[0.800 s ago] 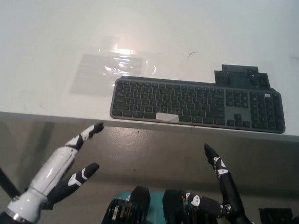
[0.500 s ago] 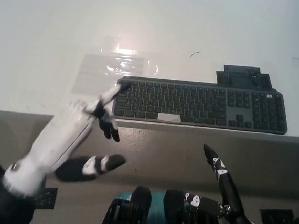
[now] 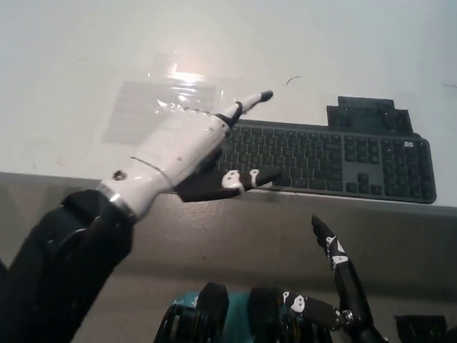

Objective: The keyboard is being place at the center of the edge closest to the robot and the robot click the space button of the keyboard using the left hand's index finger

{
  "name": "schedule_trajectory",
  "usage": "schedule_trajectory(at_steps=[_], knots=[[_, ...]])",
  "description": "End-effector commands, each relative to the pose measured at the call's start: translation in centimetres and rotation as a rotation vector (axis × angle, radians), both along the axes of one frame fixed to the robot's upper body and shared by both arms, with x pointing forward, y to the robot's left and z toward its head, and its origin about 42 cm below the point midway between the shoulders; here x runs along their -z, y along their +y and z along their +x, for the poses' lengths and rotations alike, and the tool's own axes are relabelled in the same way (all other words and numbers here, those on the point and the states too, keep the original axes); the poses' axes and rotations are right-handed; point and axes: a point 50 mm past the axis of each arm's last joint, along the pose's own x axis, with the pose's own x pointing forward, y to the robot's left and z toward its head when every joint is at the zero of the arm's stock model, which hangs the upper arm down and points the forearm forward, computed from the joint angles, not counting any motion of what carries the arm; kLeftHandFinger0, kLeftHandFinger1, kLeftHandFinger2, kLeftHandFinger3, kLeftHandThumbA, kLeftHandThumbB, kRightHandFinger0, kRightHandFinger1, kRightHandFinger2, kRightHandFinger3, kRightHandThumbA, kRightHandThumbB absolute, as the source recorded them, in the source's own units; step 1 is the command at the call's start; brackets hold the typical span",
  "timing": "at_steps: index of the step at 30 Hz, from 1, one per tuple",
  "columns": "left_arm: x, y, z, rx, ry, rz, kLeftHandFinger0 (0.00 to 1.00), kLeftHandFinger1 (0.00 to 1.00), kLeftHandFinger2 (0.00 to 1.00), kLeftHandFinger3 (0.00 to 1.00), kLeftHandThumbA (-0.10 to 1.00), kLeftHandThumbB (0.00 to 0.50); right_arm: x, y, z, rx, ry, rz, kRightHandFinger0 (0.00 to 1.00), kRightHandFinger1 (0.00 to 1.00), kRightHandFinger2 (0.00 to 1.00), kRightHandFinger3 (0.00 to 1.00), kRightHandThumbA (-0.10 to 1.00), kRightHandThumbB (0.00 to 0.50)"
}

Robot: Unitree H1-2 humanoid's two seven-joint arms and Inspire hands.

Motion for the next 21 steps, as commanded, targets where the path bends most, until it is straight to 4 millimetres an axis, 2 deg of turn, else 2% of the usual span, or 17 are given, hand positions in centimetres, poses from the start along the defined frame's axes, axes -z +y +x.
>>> schedule_trajectory(at_steps=[1, 4, 7, 9, 11, 21], knots=[[-0.8, -0.9, 1.4, -0.049, 0.018, 0.045, 0.04, 0.1, 0.1, 1.0, 1.0, 0.359, -2.1, 0.6, 1.1, -0.011, -0.118, 0.023, 1.0, 1.0, 1.0, 1.0, 1.0, 0.41], [0.4, -1.4, 2.2, -0.07, 0.07, 0.065, 0.01, 0.14, 0.12, 1.0, 1.0, 0.37, -2.2, 0.4, 1.1, -0.013, -0.121, 0.024, 1.0, 1.0, 1.0, 1.0, 1.0, 0.392], [1.3, -1.6, 2.5, -0.093, 0.097, 0.094, 0.04, 0.2, 0.18, 1.0, 1.0, 0.374, -2.3, 0.4, 1.2, -0.007, -0.125, 0.022, 1.0, 1.0, 1.0, 1.0, 1.0, 0.376], [2.0, -1.8, 2.5, -0.109, 0.111, 0.109, 0.04, 0.22, 0.2, 1.0, 1.0, 0.361, -2.3, 0.3, 1.2, -0.007, -0.126, 0.025, 1.0, 1.0, 1.0, 1.0, 1.0, 0.373], [2.8, -1.9, 2.4, -0.111, 0.135, 0.108, 0.0, 0.21, 0.18, 1.0, 1.0, 0.356, -2.2, 0.4, 1.3, -0.006, -0.12, 0.033, 1.0, 1.0, 1.0, 1.0, 1.0, 0.374], [6.4, -1.6, 3.0, -0.148, 0.2, 0.151, 0.02, 0.25, 0.23, 1.0, 1.0, 0.352, -2.3, 0.4, 1.2, 0.0, -0.121, 0.038, 1.0, 1.0, 1.0, 1.0, 1.0, 0.37]])
